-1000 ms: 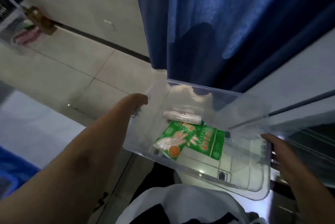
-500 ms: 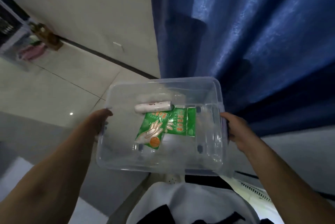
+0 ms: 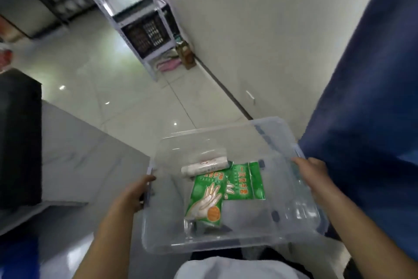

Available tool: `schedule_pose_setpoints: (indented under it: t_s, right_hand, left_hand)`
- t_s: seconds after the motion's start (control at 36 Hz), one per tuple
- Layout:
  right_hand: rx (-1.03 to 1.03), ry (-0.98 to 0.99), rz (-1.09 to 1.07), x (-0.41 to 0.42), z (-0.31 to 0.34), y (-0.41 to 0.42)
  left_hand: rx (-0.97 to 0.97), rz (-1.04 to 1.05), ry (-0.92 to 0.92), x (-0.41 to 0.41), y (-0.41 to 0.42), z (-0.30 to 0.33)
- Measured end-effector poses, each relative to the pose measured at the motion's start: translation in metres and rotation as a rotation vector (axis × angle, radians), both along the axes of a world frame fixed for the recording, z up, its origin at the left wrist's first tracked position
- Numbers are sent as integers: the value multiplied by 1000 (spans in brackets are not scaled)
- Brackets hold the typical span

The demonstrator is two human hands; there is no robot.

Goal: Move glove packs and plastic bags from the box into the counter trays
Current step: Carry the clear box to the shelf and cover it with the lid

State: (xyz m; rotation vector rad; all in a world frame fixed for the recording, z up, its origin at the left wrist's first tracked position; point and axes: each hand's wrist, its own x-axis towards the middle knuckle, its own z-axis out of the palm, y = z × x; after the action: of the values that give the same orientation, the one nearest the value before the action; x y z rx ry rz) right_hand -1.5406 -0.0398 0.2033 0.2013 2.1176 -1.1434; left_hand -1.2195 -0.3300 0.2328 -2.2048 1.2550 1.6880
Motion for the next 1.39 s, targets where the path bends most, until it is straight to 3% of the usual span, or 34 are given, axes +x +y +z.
schedule_pose_setpoints:
  t_s: [0.19,0.36,0.69,1.03,1.39]
  right_hand:
    - [-21,99,101,-68,23,-145]
    - [-69,125,49,-107,42,-282]
    - [-167,154,25,-157,104,-520]
    - [-267,18,155,-175,72,-850]
    - [-240,-176,630,-99,64,-1243]
  left_hand:
    - [-109,324,166,-24,-93,2]
    - [-139,330,382,-56,-203,-4]
    - [-142,343,315,-95,-430,39]
    - [-123,481,216,-97,-680,16]
    - [-134,853,148,30,-890,35]
